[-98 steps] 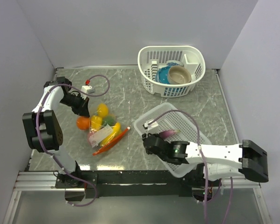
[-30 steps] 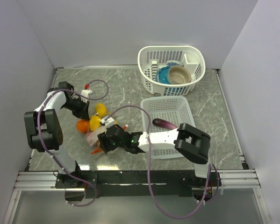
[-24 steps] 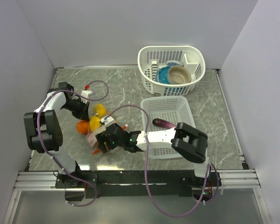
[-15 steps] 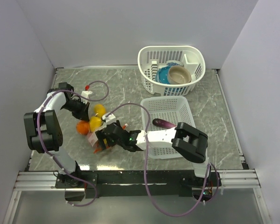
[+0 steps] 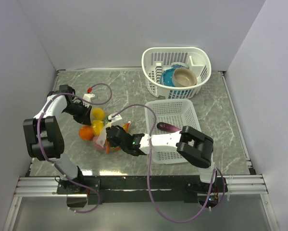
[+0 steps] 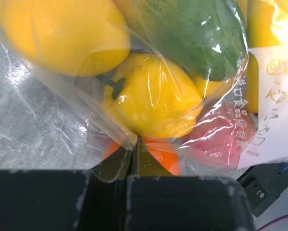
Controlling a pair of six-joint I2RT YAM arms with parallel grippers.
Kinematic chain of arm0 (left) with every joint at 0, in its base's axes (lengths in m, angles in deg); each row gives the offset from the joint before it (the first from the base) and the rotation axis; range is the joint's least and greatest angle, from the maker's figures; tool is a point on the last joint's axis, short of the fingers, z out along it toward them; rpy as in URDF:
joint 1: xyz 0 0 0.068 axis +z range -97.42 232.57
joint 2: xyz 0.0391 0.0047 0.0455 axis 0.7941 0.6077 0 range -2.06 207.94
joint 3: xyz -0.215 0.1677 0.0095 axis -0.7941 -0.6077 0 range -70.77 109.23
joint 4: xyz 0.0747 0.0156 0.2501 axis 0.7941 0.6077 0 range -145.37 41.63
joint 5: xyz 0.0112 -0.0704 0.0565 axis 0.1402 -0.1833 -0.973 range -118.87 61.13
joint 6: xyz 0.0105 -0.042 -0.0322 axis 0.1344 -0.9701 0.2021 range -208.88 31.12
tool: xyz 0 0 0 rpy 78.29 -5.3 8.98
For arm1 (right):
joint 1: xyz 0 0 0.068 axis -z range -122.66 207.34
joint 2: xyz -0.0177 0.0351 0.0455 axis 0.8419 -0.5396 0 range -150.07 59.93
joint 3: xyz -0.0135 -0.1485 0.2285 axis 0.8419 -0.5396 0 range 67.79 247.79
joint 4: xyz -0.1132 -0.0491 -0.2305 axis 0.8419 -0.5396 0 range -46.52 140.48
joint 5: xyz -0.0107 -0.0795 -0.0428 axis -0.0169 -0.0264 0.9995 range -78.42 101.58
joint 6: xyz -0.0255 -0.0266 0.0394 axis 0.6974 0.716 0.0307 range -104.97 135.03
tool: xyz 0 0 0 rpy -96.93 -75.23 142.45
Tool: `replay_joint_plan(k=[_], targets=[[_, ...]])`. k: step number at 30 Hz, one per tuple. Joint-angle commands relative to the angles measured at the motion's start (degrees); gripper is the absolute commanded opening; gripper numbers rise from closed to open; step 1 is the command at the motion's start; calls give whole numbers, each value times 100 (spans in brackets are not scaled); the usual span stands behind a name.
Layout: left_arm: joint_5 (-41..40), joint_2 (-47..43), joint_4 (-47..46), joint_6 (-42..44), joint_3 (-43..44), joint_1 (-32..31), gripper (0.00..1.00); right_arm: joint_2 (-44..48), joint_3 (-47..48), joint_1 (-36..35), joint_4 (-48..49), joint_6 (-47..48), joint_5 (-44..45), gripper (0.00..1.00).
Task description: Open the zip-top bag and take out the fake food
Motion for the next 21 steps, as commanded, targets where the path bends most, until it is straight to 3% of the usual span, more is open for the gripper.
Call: replay_joint_plan(k=[1,3,12,21], targets=[[106,-111,92,35,97,3,1,403,-390,-12,257,-65,113,18],[115,-6,66,0,194,12,1,692,-558,-38,161,-48,69,13],[-26,293,-119,-106,458,65,1,2107,-1402,-108,-191,102,-397,13],[-219,267,-180,-27,476,170,1,2767,-1622,-126,-1078,-74,-651,11]])
